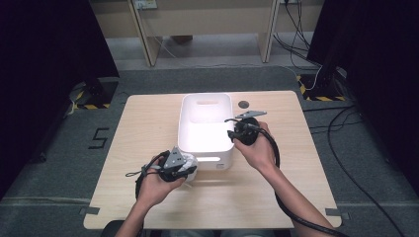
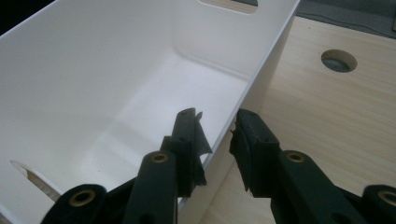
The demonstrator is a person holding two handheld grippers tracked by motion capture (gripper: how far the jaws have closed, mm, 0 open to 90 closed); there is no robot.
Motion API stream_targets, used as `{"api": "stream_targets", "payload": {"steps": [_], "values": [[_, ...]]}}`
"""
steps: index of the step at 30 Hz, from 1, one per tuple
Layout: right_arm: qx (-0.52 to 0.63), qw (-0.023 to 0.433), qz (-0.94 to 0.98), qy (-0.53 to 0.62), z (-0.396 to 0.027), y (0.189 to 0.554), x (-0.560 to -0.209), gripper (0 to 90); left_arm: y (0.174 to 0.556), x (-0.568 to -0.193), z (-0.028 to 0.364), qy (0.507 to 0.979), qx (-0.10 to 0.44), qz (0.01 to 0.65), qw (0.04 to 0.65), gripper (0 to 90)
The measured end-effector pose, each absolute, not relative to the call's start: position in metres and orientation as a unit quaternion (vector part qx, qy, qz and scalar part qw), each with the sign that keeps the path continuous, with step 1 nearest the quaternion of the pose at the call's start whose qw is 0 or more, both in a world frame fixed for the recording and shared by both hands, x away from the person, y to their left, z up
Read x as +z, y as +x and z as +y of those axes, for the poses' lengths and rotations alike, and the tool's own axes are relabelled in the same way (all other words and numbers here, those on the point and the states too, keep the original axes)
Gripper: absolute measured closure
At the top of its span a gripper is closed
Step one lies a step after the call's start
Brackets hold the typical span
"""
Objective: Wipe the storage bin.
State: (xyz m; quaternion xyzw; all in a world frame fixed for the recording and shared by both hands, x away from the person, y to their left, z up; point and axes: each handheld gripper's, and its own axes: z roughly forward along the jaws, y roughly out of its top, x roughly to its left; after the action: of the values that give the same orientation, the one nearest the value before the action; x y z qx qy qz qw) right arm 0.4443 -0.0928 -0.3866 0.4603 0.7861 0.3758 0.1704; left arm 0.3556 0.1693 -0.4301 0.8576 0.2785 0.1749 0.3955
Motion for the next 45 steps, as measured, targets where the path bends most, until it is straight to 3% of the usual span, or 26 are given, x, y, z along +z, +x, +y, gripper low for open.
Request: {"api": "stream_targets", "payload": {"steps": [25,45], "values": [[0.378,0.171,0.786,0.458,-0.092,0.444,-0.387,70.2,0.365,-0.461,0.168,0.868,0.148,0.29,0.375,76.6],[0.377,0.173,0.787,0.456,-0.092,0.445,-0.387,70.2,0.366,-0.464,0.156,0.875,0.149,0.283,0.362,76.4]]}}
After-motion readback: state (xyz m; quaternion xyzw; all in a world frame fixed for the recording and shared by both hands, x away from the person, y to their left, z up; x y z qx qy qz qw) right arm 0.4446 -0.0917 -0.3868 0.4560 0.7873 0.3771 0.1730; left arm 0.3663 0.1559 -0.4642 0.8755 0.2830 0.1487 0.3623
